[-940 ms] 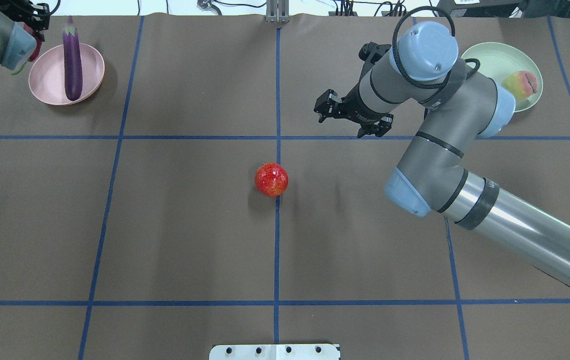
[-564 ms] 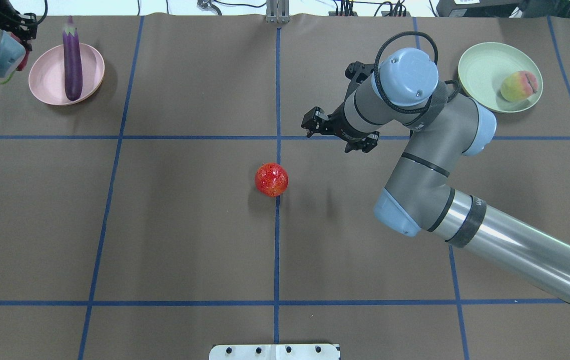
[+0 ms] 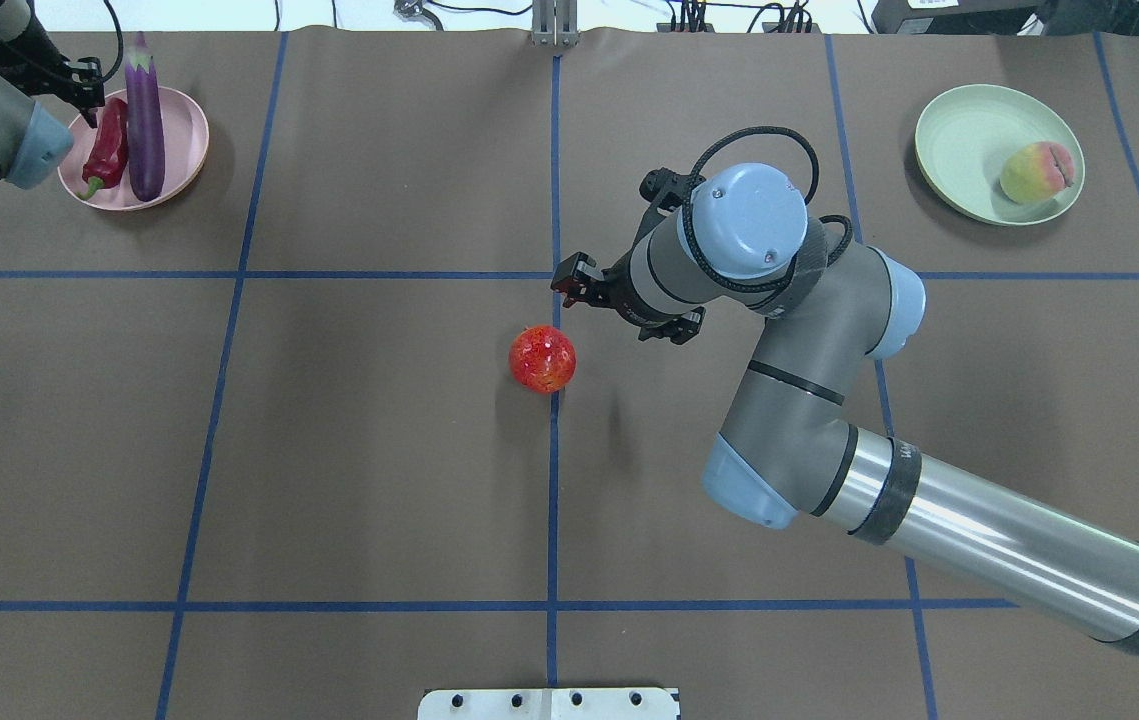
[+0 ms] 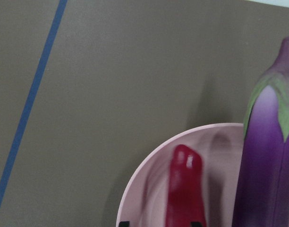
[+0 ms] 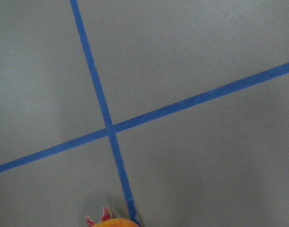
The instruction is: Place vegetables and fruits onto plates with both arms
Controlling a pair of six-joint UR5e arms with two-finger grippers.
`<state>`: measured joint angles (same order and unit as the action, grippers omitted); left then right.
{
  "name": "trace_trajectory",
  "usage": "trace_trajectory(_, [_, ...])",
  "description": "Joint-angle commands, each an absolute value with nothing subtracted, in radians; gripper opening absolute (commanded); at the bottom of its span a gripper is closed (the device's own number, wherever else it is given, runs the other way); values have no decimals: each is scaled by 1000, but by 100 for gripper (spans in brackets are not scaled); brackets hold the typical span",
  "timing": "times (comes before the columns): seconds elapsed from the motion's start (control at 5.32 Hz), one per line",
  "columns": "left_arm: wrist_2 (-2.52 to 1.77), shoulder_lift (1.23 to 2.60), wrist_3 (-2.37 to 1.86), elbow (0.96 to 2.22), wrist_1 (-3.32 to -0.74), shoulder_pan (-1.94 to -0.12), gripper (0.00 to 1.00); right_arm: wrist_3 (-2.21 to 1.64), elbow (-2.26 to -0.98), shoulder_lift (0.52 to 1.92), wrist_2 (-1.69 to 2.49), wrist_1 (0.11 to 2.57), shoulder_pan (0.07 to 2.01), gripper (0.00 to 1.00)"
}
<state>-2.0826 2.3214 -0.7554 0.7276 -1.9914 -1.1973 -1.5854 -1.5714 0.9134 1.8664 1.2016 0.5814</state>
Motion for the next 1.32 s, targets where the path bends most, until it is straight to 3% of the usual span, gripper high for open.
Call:
trace_trajectory(0.0, [-2082, 2330, -761, 707, -2025, -1193, 100, -1621, -1512, 850, 1823, 1203, 558, 100])
trace_trajectory(0.38, [-2097, 2347, -808, 785, -1988, -1195, 100, -1608, -1503, 841, 1833, 1210, 537, 100])
trace_trajectory(0.75, [-2201, 2359, -824, 988, -1783, -1204, 100, -1609, -1482, 833, 1833, 1216, 515, 100])
trace_trajectory(1.13, [-2201, 2355, -885, 1035, -1764, -1203, 100, -1612, -1436, 780, 1895, 1259, 515, 100])
